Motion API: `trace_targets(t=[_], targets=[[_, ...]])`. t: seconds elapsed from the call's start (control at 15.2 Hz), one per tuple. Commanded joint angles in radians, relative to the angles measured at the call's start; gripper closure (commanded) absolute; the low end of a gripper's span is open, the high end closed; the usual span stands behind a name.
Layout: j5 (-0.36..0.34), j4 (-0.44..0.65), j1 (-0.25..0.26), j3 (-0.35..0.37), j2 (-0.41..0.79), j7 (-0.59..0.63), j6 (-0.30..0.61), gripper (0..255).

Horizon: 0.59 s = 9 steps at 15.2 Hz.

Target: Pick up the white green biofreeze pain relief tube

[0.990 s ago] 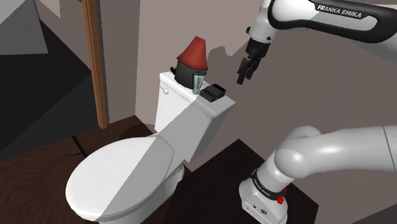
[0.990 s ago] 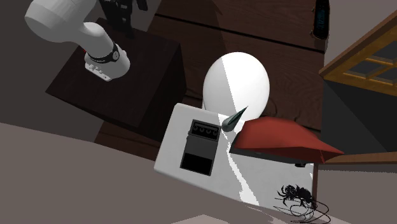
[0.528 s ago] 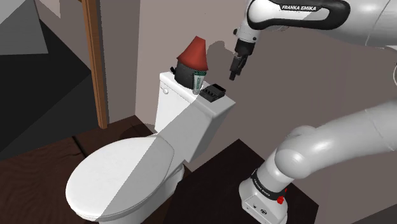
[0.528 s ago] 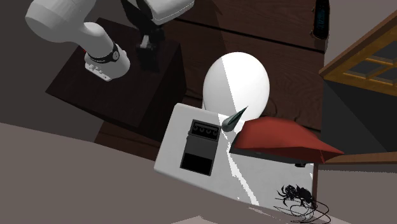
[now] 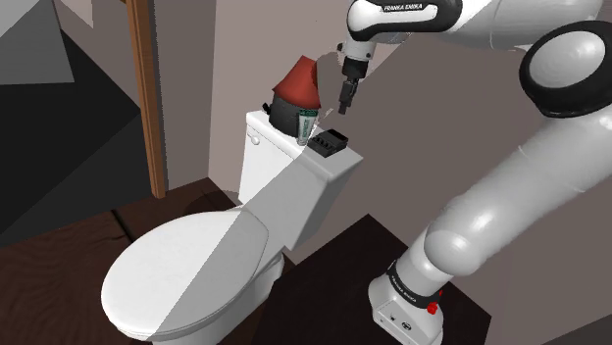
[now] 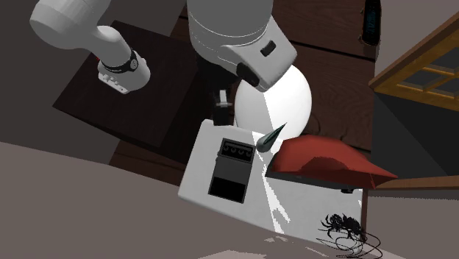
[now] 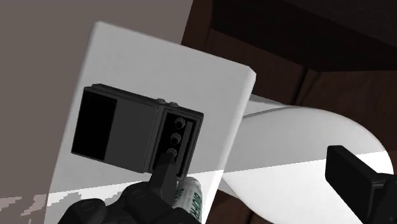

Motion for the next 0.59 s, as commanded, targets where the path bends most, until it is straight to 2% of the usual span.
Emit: trace_targets(t=[0.0, 0.53], targets=[[0.018, 0.079, 0.001, -0.011, 0.096, -0.059, 0.008, 0], [0.093, 0.475, -0.04, -0.012, 0.468, -0.272, -0.055, 0]])
